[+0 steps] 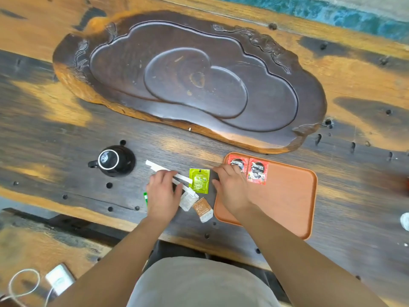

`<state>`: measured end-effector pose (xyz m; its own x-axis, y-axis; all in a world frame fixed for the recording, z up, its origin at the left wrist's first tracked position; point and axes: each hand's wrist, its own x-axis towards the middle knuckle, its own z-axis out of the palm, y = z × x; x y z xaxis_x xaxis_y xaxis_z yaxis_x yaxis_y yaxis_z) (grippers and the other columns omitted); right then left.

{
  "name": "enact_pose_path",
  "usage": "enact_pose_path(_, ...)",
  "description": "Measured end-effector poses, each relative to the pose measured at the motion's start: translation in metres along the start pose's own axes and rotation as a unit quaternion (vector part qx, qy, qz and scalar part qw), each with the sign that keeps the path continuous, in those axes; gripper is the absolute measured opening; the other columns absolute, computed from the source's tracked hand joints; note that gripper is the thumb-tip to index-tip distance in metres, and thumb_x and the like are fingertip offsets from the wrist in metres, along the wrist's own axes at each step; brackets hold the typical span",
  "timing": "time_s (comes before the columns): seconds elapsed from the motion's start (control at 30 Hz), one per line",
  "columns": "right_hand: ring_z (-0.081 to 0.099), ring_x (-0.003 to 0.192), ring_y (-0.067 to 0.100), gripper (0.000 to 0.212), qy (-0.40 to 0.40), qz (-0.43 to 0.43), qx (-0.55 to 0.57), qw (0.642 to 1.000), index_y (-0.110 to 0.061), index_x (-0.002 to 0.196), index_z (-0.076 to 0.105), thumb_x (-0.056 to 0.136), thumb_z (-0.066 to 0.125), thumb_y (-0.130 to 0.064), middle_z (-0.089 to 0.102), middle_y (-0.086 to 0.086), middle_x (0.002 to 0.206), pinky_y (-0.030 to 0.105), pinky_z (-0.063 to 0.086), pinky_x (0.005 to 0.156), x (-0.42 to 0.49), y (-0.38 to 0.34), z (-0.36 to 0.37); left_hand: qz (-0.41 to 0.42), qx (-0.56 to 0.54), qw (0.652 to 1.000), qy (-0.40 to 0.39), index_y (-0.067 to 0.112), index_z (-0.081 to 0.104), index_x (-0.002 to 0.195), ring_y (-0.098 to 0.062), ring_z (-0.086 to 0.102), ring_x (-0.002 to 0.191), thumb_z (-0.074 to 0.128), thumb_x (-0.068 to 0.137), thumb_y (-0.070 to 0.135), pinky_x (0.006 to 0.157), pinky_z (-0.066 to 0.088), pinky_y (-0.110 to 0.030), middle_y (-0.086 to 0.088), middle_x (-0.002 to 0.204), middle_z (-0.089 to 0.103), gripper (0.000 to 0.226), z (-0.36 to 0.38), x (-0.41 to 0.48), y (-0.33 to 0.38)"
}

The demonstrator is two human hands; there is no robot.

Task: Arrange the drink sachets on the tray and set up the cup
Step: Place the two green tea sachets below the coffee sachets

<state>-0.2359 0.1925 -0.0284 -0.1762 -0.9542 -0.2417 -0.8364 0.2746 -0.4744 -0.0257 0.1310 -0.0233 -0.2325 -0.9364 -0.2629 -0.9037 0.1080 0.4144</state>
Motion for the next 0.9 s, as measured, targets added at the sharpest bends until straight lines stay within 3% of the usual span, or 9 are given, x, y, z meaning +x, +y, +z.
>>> enact_pose_path(0.17,0.043,0.119,0.030,0.054,-0.098,0.016,-0.046,0.994,-0.017,0.131,0.055,0.085,0.073,-0.039,0.058,0.004,0.127,0.048,0.042,0.096,0.021,-0.041,0.009,-0.072,0.053,0.993,-0.072,0.018,0.061,0.112,-0.032,0.050,0.105,0.080,0.072,0.048,0.088,0.041,-0.047,-0.006,0.109,0.057,0.054,-0.030,-0.008,-0.065)
enact_pose_path(0.23,0.039,0.121,0.030,0.061,-0.123,0.036,-0.086,0.988,-0.017,0.134,0.049,0.084,0.073,-0.043,0.052,0.007,0.129,0.045,0.037,0.099,0.026,-0.050,0.012,-0.059,0.084,0.989,-0.110,0.023,0.056,0.114,-0.029,0.048,0.107,0.079,0.067,0.058,0.088,0.041,-0.046,-0.003,0.111,0.053,0.063,-0.036,-0.009,-0.076)
enact_pose_path(0.33,0.040,0.119,0.032,0.062,-0.124,0.080,-0.110,0.983,-0.014,0.129,0.050,0.081,0.075,-0.044,0.051,0.011,0.127,0.044,0.036,0.098,0.030,-0.060,0.014,-0.037,0.082,0.987,-0.132,0.026,0.055,0.111,-0.026,0.046,0.107,0.079,0.067,0.059,0.090,0.041,-0.043,-0.002,0.112,0.051,0.060,-0.040,-0.006,-0.084)
enact_pose_path(0.47,0.044,0.111,0.035,0.046,-0.071,0.129,-0.073,0.986,-0.009,0.116,0.057,0.083,0.075,-0.034,0.053,0.013,0.118,0.047,0.040,0.091,0.029,-0.066,0.014,-0.035,0.055,0.988,-0.138,0.026,0.050,0.097,-0.024,0.044,0.102,0.083,0.067,0.053,0.087,0.041,-0.041,0.002,0.103,0.048,0.052,-0.041,0.002,-0.082)
enact_pose_path(0.6,0.054,0.101,0.038,0.019,-0.010,0.159,0.046,0.986,-0.002,0.109,0.054,0.092,0.058,-0.009,0.057,0.019,0.113,0.040,0.040,0.076,0.028,-0.071,0.013,-0.038,-0.048,0.987,-0.146,0.025,0.039,0.089,-0.022,0.050,0.082,0.080,0.078,0.028,0.068,0.035,-0.036,0.007,0.082,0.049,0.042,-0.047,0.007,-0.077)
enact_pose_path(0.7,0.056,0.086,0.035,0.007,0.024,0.187,0.108,0.976,-0.006,0.099,0.051,0.093,0.054,-0.005,0.059,0.016,0.101,0.035,0.037,0.064,0.026,-0.075,0.011,-0.055,-0.140,0.979,-0.135,0.022,0.042,0.090,-0.014,0.054,0.065,0.070,0.088,0.013,0.055,0.035,-0.027,0.006,0.073,0.055,0.030,-0.054,0.014,-0.076)
enact_pose_path(0.8,0.048,0.072,0.026,0.023,0.069,0.220,0.164,0.959,-0.015,0.074,0.043,0.084,0.061,-0.004,0.053,0.004,0.074,0.035,0.030,0.059,0.020,-0.080,0.008,-0.067,-0.258,0.954,-0.134,0.026,0.049,0.090,-0.003,0.054,0.063,0.067,0.089,0.002,0.058,0.040,-0.013,0.002,0.079,0.061,0.030,-0.062,0.022,-0.074)
enact_pose_path(0.87,0.051,0.080,0.022,0.036,0.117,0.224,0.219,0.942,-0.017,0.063,0.035,0.076,0.062,0.002,0.053,0.002,0.072,0.033,0.033,0.066,0.016,-0.083,0.005,-0.074,-0.332,0.929,-0.146,0.030,0.055,0.094,-0.004,0.057,0.071,0.064,0.089,-0.003,0.070,0.049,-0.024,0.001,0.085,0.065,0.035,-0.064,0.029,-0.073)
enact_pose_path(0.9,0.056,0.093,0.018,0.037,0.131,0.231,0.252,0.930,-0.017,0.062,0.034,0.075,0.061,0.006,0.059,0.002,0.081,0.031,0.038,0.073,0.014,-0.084,0.003,-0.075,-0.357,0.918,-0.154,0.031,0.058,0.097,-0.008,0.059,0.074,0.064,0.089,-0.003,0.075,0.052,-0.032,-0.001,0.086,0.067,0.036,-0.066,0.033,-0.072)
